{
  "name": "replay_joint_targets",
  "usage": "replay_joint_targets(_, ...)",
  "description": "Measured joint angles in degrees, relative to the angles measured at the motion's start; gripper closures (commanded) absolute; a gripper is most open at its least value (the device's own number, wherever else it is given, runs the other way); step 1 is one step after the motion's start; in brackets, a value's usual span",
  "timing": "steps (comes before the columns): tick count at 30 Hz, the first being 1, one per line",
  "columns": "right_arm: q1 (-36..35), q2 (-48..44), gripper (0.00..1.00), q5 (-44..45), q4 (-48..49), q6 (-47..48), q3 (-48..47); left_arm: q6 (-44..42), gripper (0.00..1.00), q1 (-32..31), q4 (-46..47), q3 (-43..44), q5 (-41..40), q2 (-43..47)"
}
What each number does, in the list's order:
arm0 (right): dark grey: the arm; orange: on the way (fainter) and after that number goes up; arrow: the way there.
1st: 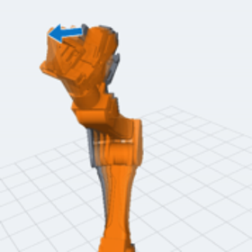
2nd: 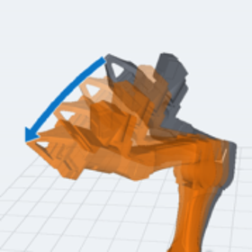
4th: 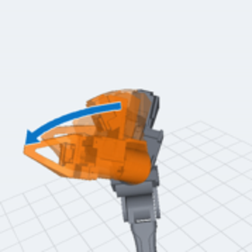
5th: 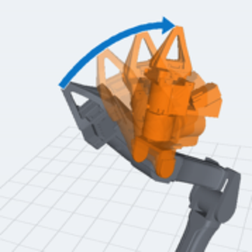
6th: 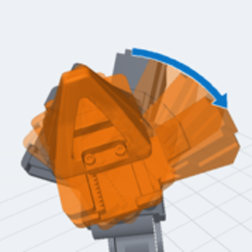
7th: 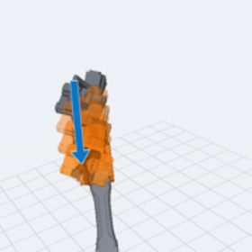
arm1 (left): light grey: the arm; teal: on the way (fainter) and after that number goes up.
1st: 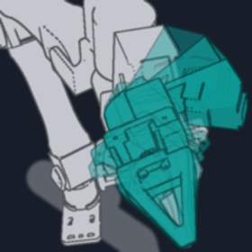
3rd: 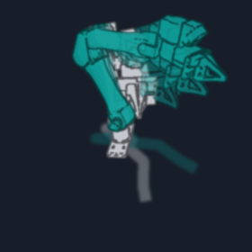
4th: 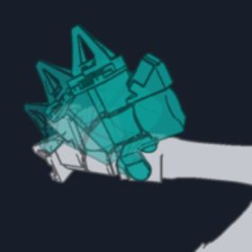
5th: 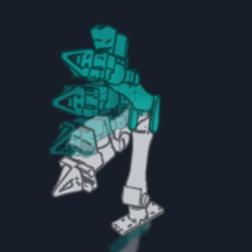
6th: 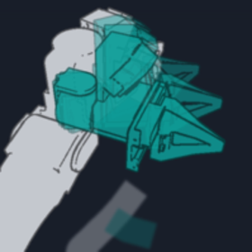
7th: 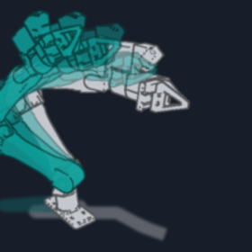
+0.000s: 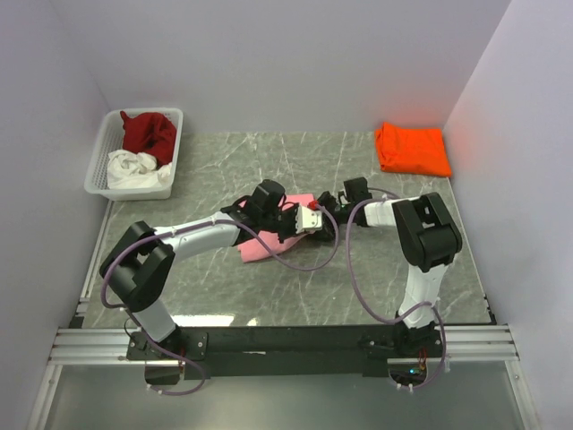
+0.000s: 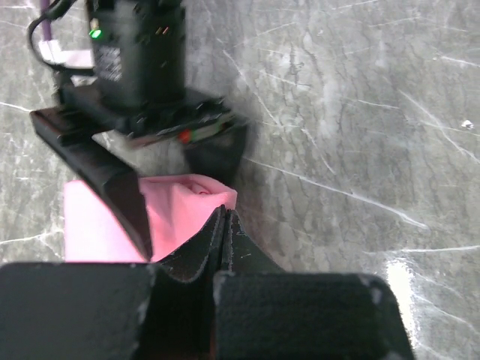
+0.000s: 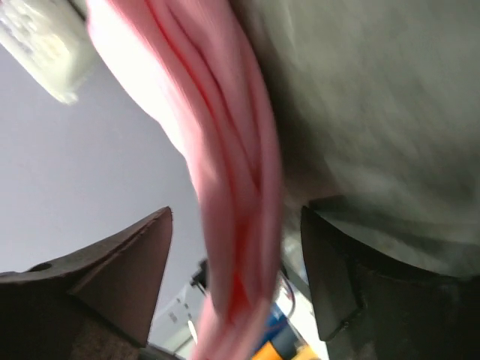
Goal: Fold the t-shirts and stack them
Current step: Neatly place the folded tshirt to the corner
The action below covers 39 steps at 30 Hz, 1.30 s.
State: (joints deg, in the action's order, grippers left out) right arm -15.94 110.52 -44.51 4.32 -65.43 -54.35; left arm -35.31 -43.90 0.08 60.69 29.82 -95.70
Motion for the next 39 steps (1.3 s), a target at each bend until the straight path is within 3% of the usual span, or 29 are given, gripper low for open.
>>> replay_joint_targets(6, -1.2, 3.5, 0.38, 2.1, 9.6, -4.9, -0.6, 0.0, 0.99, 0.2, -0.4, 0.0, 0.9, 0.4)
replay_joint_targets(13, -2.5, 6.6, 0.41, 3.0, 16.2, -7.0, -2.1, 0.0, 0.99, 0.9, -0.4, 0.0, 1.9, 1.4)
replay_joint_targets(21, -2.8, 6.4, 0.34, 4.1, 13.9, -6.8, -3.3, 0.0, 0.99, 1.2, -0.3, -0.7, 1.8, 1.4)
replay_joint_targets(30, -2.8, 1.1, 0.35, 9.7, 4.4, -8.3, -1.3, 0.2, 0.99, 1.2, 0.1, -0.7, 1.8, 1.3)
replay_joint_targets(34, -2.9, 0.5, 0.4, 10.6, 4.0, -9.1, -0.5, 0.4, 0.99, 0.9, 0.3, -0.7, 1.7, 1.1)
replay_joint_targets(39, -3.1, 0.5, 0.6, 11.6, 3.8, -9.7, 0.1, 0.5, 0.99, 0.3, 1.0, -0.7, 1.4, 0.9)
